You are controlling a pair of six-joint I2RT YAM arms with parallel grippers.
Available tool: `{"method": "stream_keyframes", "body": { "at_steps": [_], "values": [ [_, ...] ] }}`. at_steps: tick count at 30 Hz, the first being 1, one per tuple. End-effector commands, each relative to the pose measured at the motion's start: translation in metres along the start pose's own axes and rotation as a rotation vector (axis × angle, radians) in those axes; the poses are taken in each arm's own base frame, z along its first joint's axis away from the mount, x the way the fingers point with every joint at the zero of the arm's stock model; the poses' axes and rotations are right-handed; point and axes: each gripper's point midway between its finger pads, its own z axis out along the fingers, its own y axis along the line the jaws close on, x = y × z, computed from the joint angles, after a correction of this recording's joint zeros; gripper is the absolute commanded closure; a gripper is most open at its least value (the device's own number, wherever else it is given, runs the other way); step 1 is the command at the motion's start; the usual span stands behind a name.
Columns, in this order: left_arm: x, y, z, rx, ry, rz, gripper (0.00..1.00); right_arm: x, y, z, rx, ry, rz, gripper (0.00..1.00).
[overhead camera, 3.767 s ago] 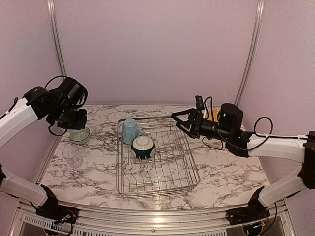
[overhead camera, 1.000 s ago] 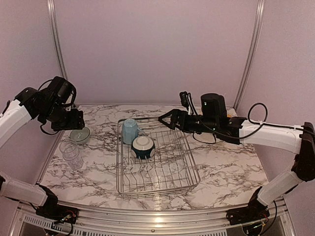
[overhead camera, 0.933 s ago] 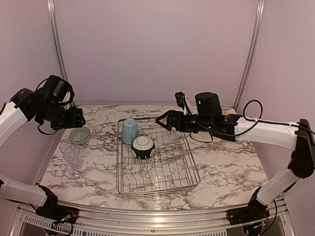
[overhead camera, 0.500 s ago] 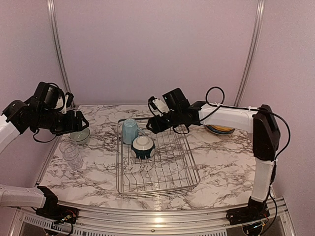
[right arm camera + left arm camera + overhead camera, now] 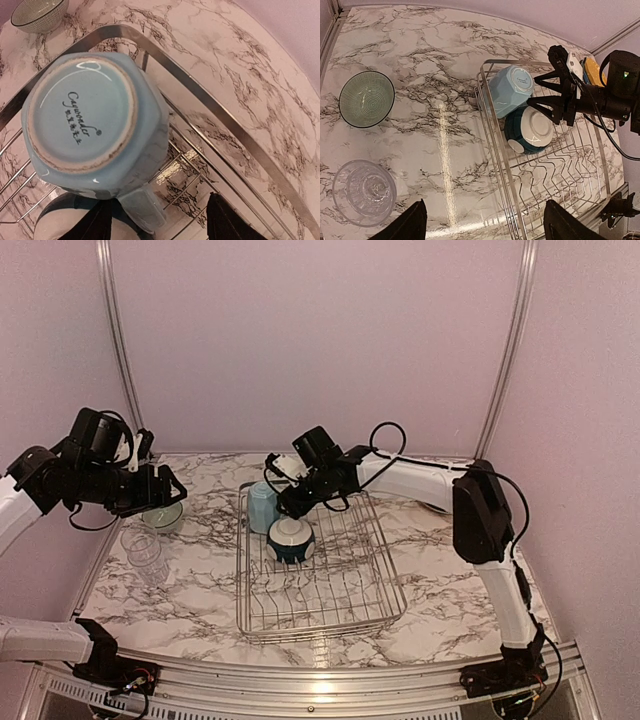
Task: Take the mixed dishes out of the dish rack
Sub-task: Grab the cup from the dish rack.
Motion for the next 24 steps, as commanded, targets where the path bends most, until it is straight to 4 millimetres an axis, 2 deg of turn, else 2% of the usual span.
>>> {"method": "stream_keyframes", "body": {
  "at_steps": [1, 6, 17, 20, 24],
  "values": [
    [0.004, 0.002, 0.002, 0.006, -0.002, -0.006, 0.17, -0.004, 0.002, 0.005, -0.003, 0.019, -0.056, 0.40],
    [0.005, -0.001, 0.007, 0.022, 0.016, -0.009, 0.17, 0.004, 0.011, 0.015, -0.061, 0.035, -0.085, 0.49],
    [0.000, -0.013, 0.017, 0.055, 0.042, -0.026, 0.17, 0.010, 0.043, 0.027, -0.256, 0.004, -0.250, 0.54],
    [-0.002, -0.017, 0.023, 0.064, 0.064, -0.041, 0.17, 0.012, 0.041, 0.032, -0.254, 0.004, -0.270, 0.67],
    [-0.003, -0.024, 0.033, 0.075, 0.101, -0.050, 0.17, 0.013, 0.041, 0.035, -0.272, -0.007, -0.278, 0.79]
  ]
}}
